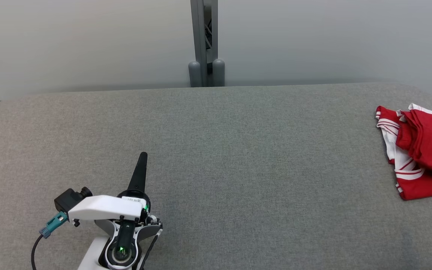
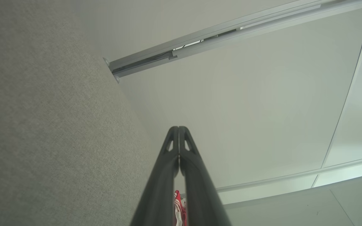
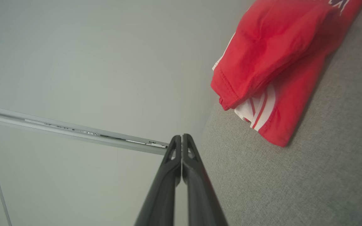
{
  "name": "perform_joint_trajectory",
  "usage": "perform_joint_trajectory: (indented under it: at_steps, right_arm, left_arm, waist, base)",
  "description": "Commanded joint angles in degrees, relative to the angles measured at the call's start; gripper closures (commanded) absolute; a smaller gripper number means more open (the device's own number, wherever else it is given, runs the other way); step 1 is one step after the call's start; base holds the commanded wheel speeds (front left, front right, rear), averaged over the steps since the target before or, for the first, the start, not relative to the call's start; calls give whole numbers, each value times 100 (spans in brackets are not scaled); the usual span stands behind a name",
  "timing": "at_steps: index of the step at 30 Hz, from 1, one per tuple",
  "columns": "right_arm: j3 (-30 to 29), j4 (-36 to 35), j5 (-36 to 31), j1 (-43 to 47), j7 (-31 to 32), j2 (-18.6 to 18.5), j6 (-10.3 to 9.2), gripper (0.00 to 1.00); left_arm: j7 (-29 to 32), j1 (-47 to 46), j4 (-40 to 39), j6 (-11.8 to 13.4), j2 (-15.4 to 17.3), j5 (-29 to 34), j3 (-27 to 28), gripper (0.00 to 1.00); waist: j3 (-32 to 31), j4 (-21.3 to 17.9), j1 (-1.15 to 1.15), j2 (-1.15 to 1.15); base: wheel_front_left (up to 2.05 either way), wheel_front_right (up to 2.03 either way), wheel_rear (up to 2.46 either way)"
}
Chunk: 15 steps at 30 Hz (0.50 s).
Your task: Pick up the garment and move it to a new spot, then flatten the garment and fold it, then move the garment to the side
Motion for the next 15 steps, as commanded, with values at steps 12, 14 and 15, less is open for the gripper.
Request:
perform_joint_trajectory:
  at_steps: [12,14,15]
  right_arm:
    - [-227,18,647,-112,261,-68,0,100]
    - [-258,25,734,-116,291,-69,0,100]
    - [-273,29,777,-116,314,-69,0,100]
  left_arm:
    - [74,-269,106,-107,35,-572,-72,100]
    - [87,-294,120,-125,35,-641,-83,100]
    - [92,-302,131,-122,36,-678,-89,100]
  waist:
    - [-41,-30,0,0]
    - [-47,-35,0,0]
    - [-51,-38,0,0]
  base:
    - [0,0,0]
    - [0,0,0]
    - [0,0,0]
